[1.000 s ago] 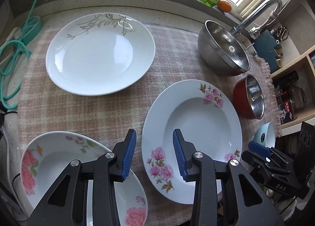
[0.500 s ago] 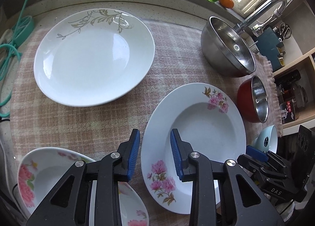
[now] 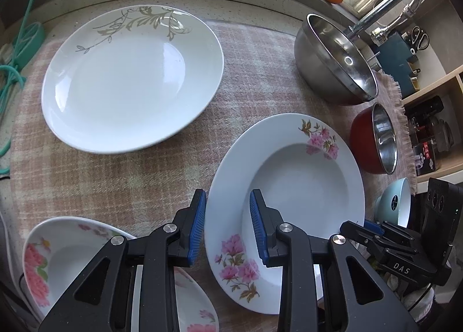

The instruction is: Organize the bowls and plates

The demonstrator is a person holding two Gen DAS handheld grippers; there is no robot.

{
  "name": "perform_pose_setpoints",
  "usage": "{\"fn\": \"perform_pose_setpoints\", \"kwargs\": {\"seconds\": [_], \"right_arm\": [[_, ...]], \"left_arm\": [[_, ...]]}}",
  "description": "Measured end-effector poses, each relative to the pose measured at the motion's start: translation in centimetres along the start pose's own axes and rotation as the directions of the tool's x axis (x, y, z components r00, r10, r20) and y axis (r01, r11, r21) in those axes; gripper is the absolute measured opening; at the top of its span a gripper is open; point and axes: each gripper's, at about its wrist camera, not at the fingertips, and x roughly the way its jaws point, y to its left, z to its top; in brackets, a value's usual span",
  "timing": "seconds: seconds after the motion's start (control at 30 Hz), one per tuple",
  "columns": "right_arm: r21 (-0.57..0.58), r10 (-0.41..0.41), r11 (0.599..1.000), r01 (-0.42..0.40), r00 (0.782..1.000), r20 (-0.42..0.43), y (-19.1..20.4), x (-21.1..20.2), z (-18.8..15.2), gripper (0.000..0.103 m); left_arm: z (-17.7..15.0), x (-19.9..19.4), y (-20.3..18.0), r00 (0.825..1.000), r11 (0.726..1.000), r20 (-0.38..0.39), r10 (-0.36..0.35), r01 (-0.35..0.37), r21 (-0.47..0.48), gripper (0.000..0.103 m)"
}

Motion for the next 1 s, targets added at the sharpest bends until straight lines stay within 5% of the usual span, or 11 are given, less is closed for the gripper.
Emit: {"fn": "perform_pose_setpoints", "kwargs": {"seconds": [1.0], "right_arm": [[-0.045,-0.017,0.999,0.016,0.999,-0.034,-0.7,-0.8,-2.8,0.032]], "left_arm": [[-4.0,-0.2,-2.4,0.999,0.999,-0.009,0.034,-0.034,-0.001,0.029]]}}
